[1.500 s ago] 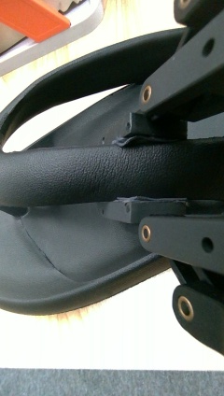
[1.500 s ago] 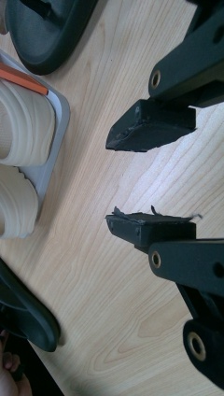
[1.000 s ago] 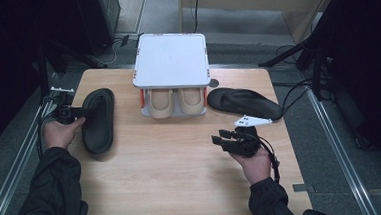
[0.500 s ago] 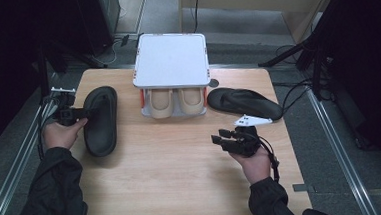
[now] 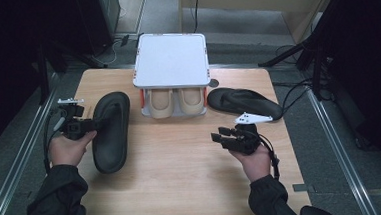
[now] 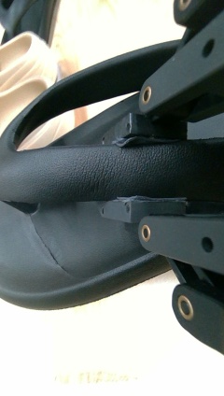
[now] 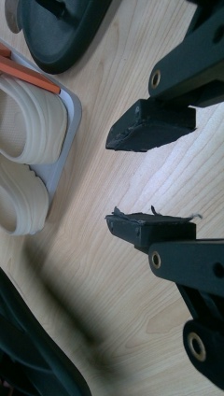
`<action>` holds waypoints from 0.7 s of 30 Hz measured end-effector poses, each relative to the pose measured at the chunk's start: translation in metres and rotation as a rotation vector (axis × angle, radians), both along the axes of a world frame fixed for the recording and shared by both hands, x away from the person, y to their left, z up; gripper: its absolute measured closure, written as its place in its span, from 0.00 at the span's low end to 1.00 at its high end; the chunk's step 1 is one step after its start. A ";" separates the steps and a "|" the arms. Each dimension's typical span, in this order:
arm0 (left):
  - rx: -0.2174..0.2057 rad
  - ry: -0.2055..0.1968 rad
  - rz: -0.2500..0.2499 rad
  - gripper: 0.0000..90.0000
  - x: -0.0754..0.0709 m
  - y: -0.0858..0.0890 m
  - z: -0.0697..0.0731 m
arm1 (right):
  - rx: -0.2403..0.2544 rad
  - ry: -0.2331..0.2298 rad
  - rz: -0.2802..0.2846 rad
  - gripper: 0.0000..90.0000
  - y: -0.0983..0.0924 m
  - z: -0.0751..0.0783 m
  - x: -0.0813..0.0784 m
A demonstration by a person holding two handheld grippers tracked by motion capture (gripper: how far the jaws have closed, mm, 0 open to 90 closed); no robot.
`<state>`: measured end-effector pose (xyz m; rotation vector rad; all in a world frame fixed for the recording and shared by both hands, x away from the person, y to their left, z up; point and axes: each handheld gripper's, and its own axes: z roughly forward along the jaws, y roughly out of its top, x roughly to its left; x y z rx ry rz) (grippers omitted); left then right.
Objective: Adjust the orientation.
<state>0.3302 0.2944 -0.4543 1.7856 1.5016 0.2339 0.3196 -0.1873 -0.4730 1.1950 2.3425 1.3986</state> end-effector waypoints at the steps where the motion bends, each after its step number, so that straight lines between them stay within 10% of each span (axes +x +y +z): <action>1: -0.003 0.000 -0.001 0.78 -0.004 -0.002 0.001 | 0.000 0.002 -0.001 0.65 0.000 0.000 0.000; 21: -0.047 0.010 -0.103 0.78 -0.050 -0.061 -0.012 | 0.014 -0.001 0.018 0.64 0.006 0.000 0.009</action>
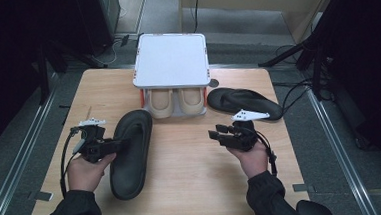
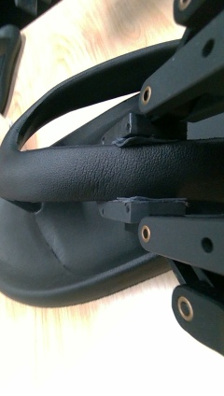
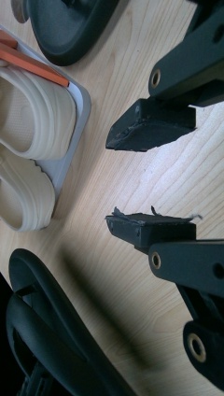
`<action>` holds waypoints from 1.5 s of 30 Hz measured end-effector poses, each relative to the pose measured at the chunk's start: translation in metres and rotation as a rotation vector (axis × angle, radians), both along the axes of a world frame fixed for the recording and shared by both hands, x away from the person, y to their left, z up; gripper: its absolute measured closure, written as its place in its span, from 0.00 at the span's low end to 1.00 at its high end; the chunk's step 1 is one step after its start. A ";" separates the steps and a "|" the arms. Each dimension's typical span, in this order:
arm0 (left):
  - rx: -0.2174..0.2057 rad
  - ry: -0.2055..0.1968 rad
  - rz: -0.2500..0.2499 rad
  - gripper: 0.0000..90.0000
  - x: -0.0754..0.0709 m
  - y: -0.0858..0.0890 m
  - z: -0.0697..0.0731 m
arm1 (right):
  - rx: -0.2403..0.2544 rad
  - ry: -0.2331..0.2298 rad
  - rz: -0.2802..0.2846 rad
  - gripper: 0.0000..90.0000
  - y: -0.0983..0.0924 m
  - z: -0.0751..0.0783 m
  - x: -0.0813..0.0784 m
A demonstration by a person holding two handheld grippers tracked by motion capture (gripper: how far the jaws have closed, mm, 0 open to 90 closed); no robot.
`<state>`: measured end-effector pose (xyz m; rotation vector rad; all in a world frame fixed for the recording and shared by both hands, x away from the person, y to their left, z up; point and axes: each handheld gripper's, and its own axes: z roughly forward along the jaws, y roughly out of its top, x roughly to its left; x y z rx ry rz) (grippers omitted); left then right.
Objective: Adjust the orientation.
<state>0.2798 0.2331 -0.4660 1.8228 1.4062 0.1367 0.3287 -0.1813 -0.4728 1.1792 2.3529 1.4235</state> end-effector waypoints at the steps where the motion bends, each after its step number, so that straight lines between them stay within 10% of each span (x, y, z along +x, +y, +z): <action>1: 0.009 -0.001 -0.008 0.78 -0.002 -0.004 -0.001 | -0.002 0.003 0.002 0.64 0.001 0.000 0.001; 22: 0.083 0.026 -0.119 0.77 0.003 -0.068 -0.036 | 0.014 0.004 -0.013 0.63 -0.003 0.002 0.003; 45: 0.046 0.044 -0.129 0.57 0.014 -0.067 -0.035 | 0.009 -0.003 -0.034 0.63 -0.010 0.003 0.001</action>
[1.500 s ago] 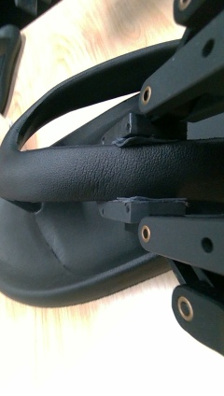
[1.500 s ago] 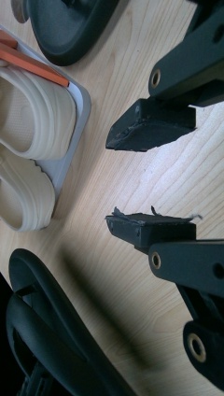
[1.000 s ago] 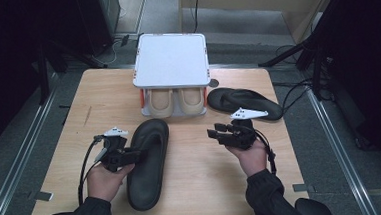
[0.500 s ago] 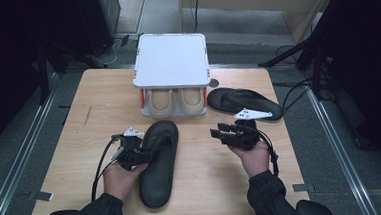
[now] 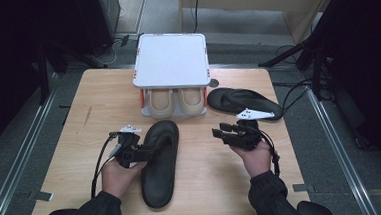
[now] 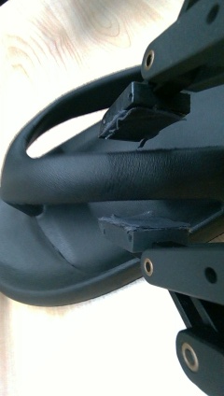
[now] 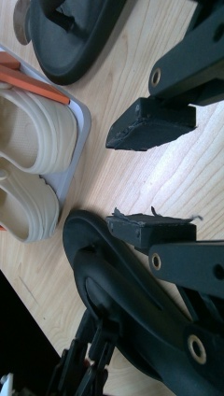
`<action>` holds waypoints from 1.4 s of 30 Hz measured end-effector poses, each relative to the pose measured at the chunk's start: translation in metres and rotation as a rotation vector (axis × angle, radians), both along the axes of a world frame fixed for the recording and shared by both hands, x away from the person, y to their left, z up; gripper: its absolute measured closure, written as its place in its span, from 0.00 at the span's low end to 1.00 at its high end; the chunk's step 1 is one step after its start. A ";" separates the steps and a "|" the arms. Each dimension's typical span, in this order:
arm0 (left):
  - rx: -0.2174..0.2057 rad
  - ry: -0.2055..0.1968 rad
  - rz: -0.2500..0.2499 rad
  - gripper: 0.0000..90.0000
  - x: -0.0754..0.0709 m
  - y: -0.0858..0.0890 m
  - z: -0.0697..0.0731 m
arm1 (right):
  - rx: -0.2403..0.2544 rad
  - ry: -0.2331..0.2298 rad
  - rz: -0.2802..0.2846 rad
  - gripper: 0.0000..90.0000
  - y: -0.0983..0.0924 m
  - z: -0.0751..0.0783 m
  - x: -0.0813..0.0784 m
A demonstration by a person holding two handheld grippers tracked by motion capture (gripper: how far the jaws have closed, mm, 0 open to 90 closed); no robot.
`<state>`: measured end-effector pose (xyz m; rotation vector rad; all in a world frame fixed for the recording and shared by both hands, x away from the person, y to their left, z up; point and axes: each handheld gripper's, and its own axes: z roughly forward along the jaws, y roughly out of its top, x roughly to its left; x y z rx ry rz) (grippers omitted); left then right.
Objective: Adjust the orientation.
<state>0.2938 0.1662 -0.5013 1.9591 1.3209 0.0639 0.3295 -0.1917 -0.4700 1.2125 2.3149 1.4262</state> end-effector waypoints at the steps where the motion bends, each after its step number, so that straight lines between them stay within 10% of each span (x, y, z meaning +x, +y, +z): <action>1: 0.010 -0.005 -0.008 0.57 0.000 0.000 0.002 | 0.000 0.001 -0.001 0.63 0.000 0.000 0.000; 24: 0.004 -0.025 -0.024 0.45 0.001 0.043 0.030 | -0.020 -0.020 -0.038 0.66 -0.021 0.010 0.004; 42: 0.009 -0.037 -0.014 0.44 0.010 0.065 0.028 | -0.029 -0.004 -0.030 0.89 -0.033 0.012 0.008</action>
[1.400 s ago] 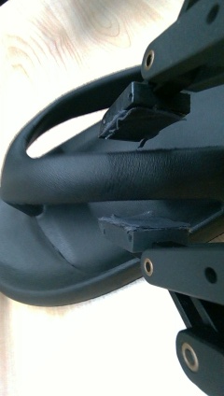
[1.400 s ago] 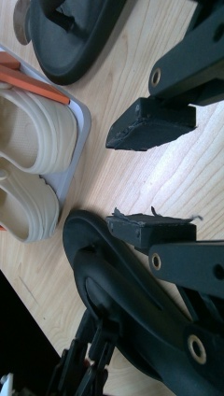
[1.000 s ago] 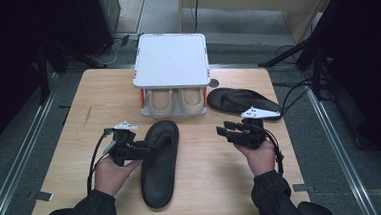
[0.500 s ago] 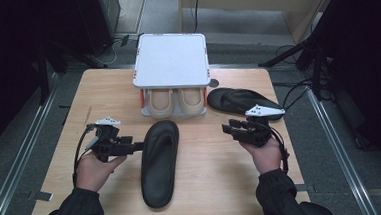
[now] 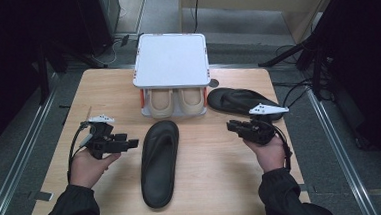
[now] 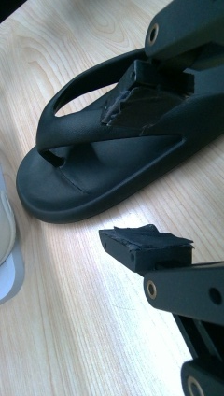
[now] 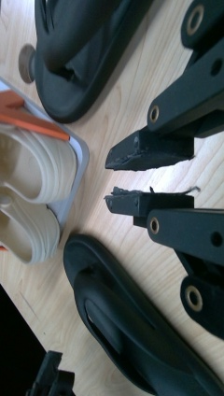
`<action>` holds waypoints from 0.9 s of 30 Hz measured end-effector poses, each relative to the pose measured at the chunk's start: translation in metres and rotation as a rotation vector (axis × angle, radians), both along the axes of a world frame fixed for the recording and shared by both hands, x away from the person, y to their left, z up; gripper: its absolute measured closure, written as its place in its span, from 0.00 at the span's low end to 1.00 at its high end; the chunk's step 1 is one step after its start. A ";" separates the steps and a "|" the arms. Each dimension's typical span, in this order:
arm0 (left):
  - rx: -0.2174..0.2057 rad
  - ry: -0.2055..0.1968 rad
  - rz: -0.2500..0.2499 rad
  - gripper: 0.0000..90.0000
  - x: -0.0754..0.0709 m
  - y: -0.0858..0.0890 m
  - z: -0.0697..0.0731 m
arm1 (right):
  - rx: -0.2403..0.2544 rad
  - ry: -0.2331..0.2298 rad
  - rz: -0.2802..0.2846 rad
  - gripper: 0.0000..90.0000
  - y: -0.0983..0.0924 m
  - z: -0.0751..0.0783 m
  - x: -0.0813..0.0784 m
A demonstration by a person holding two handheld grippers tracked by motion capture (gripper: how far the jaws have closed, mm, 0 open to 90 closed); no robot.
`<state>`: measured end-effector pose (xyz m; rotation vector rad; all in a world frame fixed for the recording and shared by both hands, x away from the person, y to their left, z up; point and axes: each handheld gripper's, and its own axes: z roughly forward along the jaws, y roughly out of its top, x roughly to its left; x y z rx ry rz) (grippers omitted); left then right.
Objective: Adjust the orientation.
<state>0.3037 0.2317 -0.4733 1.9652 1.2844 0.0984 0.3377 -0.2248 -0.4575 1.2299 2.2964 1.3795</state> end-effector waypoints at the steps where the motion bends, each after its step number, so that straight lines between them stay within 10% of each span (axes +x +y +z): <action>1: -0.001 -0.001 -0.004 0.44 0.000 0.000 0.000 | -0.010 0.002 -0.005 0.92 -0.002 0.001 0.000; 27: -0.011 -0.006 0.008 0.44 0.003 0.010 -0.001 | -0.015 0.036 -0.151 1.00 -0.065 0.001 0.053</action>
